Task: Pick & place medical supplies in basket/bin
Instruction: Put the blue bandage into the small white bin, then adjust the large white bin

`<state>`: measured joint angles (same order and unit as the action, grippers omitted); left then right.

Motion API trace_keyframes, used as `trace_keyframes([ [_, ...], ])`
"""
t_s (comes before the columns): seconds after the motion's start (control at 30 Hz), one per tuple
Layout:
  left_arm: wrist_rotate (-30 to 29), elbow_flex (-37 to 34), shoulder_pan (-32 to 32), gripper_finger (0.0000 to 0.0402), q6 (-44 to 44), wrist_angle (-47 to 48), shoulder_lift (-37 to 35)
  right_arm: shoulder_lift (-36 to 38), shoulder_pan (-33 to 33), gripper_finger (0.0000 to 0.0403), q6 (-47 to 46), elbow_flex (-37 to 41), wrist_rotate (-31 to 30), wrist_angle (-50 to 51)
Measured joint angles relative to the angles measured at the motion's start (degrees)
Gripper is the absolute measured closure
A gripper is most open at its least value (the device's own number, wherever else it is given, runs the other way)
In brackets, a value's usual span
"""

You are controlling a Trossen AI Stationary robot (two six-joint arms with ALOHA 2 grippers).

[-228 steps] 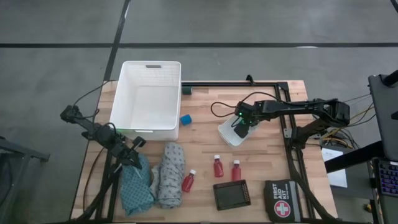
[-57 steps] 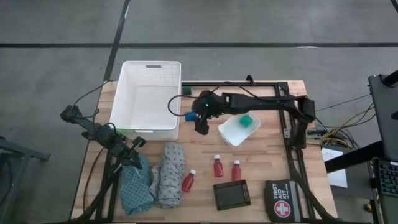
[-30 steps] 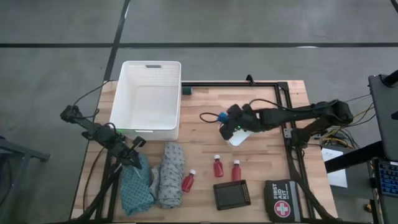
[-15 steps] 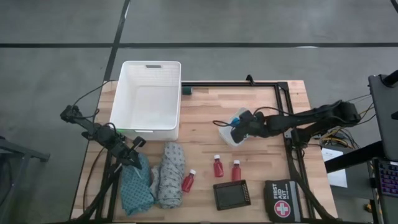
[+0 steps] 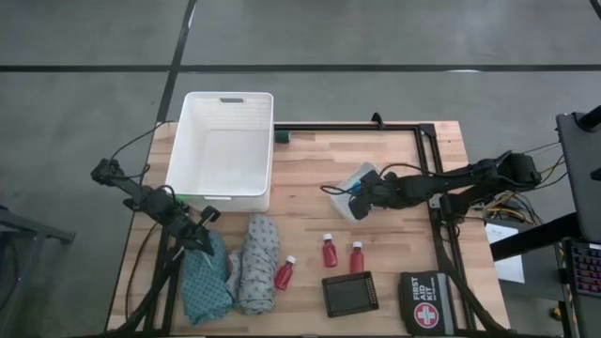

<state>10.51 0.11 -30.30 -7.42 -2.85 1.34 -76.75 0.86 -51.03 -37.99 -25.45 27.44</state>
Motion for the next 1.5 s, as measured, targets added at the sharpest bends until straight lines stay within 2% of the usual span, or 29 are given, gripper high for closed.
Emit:
trace_keyframes([
  [0.37,0.0,0.0,0.0,0.0396,0.0,0.0,0.0,-0.2,0.0,0.0203,0.0,0.4,0.5,-0.1],
  [0.8,0.0,0.0,0.0,0.0396,0.0,0.0,0.0,-0.2,0.0,0.0136,0.0,0.4,1.1,-0.5],
  [1.13,0.0,0.0,0.0,0.0396,0.0,0.0,0.0,-0.2,0.0,0.0129,0.2,0.3,1.0,-1.4],
  [1.33,0.0,0.0,0.0,0.0396,0.0,0.0,0.0,0.4,0.0,0.0129,4.3,-2.2,-0.3,-1.1],
  [1.5,0.0,0.0,0.0,0.0396,0.0,0.0,0.0,0.9,0.0,0.0122,12.0,-4.1,-1.7,-3.2],
])
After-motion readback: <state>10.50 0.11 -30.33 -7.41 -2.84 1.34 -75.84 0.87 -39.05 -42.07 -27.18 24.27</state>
